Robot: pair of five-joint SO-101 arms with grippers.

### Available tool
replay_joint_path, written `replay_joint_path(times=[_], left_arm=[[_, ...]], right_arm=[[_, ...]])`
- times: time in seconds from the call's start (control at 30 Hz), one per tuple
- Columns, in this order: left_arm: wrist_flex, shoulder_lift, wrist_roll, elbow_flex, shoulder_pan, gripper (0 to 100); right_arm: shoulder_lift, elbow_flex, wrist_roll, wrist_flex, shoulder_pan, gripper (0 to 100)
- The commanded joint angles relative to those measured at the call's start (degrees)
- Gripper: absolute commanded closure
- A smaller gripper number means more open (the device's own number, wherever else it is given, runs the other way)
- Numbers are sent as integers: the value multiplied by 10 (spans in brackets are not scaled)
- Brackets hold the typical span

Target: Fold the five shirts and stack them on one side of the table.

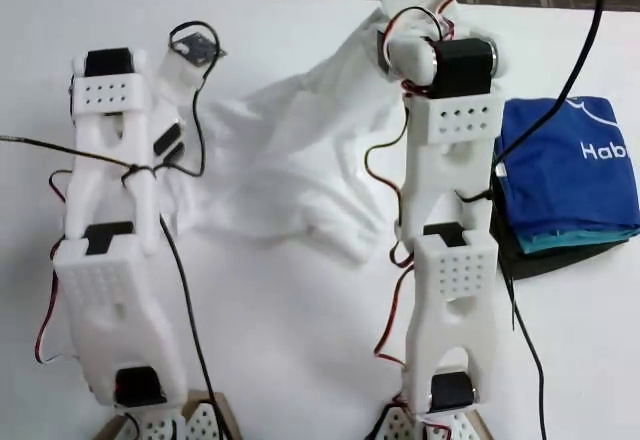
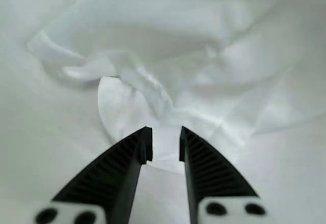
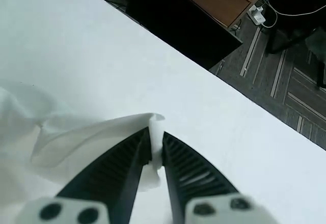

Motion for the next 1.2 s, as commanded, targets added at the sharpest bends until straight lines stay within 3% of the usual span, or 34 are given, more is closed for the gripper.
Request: replay_joint_path(times=[0.0,0.33,0.5,0.67,0.97,1.17], left_arm=[[-31,5,0,0,12,819],[-91,55,1,0,32,818],[-96,56,1,0,34,970],[-68,56,1,-34,32,975],[76,56,1,-244,28,974],[84,55,1,-405,-14,975]], right_arm=[[-3,-9,3,0,-3,977],[-3,-7,3,0,-3,977],[-3,-4,3,-1,-3,977],[-3,-4,3,-1,-3,977],[-2,-4,1,-1,-3,977],[-9,-23,4,-46,1,977]])
